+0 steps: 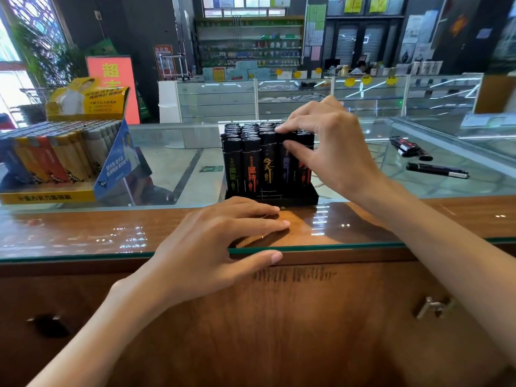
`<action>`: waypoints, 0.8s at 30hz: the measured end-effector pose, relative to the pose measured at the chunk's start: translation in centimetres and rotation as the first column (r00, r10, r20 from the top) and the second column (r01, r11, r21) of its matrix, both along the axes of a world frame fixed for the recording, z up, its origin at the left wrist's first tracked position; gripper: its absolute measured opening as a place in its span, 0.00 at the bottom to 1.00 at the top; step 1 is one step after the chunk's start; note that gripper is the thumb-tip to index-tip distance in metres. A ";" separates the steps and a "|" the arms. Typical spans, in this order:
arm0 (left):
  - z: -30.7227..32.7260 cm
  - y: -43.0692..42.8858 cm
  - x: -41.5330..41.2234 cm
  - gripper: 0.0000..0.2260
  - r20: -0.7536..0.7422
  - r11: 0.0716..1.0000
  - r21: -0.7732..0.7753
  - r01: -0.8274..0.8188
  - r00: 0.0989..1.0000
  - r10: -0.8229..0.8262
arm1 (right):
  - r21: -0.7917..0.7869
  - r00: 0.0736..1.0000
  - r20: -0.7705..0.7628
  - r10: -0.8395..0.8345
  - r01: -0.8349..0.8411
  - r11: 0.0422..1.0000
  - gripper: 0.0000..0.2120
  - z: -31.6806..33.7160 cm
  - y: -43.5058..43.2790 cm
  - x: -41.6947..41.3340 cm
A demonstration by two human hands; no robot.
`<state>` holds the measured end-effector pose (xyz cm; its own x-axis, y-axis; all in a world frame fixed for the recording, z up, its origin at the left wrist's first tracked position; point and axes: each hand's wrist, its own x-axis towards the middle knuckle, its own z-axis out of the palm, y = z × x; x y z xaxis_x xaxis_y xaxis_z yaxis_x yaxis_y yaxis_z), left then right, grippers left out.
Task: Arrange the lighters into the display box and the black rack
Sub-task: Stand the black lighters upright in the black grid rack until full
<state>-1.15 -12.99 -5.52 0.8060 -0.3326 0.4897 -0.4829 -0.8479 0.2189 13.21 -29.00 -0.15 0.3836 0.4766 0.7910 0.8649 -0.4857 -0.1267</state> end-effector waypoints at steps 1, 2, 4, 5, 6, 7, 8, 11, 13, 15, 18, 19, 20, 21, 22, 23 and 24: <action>0.0 0.0 0.0 0.19 -0.003 1.000 0.000 0.000 1.000 0.000 | 0.008 1.000 0.001 0.005 -0.005 1.000 0.11 0.1 -0.1 -0.1; 0.0 0.0 0.0 0.19 -0.006 1.000 0.000 0.000 1.000 0.000 | 0.024 1.000 0.003 0.014 -0.014 1.000 0.11 0.2 -0.2 -0.2; 0.2 -0.1 -0.1 0.19 -0.008 1.000 -0.011 0.004 1.000 -0.004 | 0.079 0.999 0.015 0.032 -0.033 0.996 0.10 0.5 -0.8 -0.5; 0.3 -0.2 -0.1 0.19 -0.003 1.000 -0.027 0.013 1.000 -0.013 | 0.109 0.999 0.027 0.029 -0.032 0.994 0.09 0.7 -1.6 -0.5; 0.5 -0.6 0.0 0.18 0.005 0.999 -0.049 0.023 1.000 -0.022 | 0.133 0.999 0.037 0.015 -0.020 0.991 0.08 0.7 -2.6 -0.5; 0.8 -1.1 0.2 0.17 0.017 0.997 -0.074 0.037 0.999 -0.036 | 0.145 0.999 0.040 -0.009 0.003 0.989 0.08 0.7 -3.8 -0.3; 1.1 -1.9 0.5 0.16 0.032 0.994 -0.092 0.057 0.998 -0.054 | 0.144 0.999 0.033 -0.042 0.037 0.989 0.07 0.5 -5.4 0.0; 2.5 -5.5 2.4 0.14 0.104 0.994 -0.051 0.098 0.990 -0.092 | 0.099 0.986 -0.037 -0.162 0.165 0.981 0.07 -0.4 -11.1 1.0; 3.7 -8.3 4.6 0.13 0.122 0.995 -0.021 0.095 0.988 -0.092 | 0.064 0.961 -0.100 -0.257 0.264 0.962 0.06 -1.1 -15.3 1.8; 5.2 -11.2 7.5 0.13 0.060 0.998 -0.008 0.069 0.996 -0.069 | 0.009 0.928 -0.144 -0.343 0.347 0.938 0.06 -1.6 -19.2 2.7; 6.6 -14.9 13.0 0.14 -0.042 0.998 0.065 -0.008 0.999 0.010 | -0.145 0.870 -0.191 -0.454 0.433 0.890 0.05 -2.3 -23.8 3.9; 6.8 -16.0 14.8 0.16 -0.100 0.996 0.077 -0.050 0.993 0.057 | -0.196 0.853 -0.205 -0.480 0.445 0.874 0.05 -2.6 -24.9 4.2; 6.6 -17.0 16.6 0.19 -0.179 0.993 0.077 -0.085 0.979 0.097 | -0.230 0.842 -0.218 -0.493 0.447 0.865 0.05 -2.9 -25.9 4.5; 6.4 -17.9 18.2 0.20 -0.272 0.992 0.056 -0.111 0.955 0.122 | -0.239 0.839 -0.239 -0.489 0.438 0.867 0.05 -3.3 -26.6 4.6; 6.1 -18.7 19.6 0.21 -0.339 0.989 0.029 -0.146 0.929 0.147 | -0.228 0.840 -0.267 -0.472 0.421 0.878 0.04 -3.6 -27.1 4.6; 5.7 -19.6 20.9 0.21 -0.360 0.982 0.026 -0.189 0.914 0.186 | -0.209 0.843 -0.292 -0.451 0.404 0.891 0.05 -3.8 -27.4 4.7; 5.4 -20.4 21.9 0.21 -0.353 0.971 0.043 -0.236 0.906 0.236 | -0.192 0.848 -0.305 -0.434 0.392 0.900 0.06 -4.0 -27.7 4.8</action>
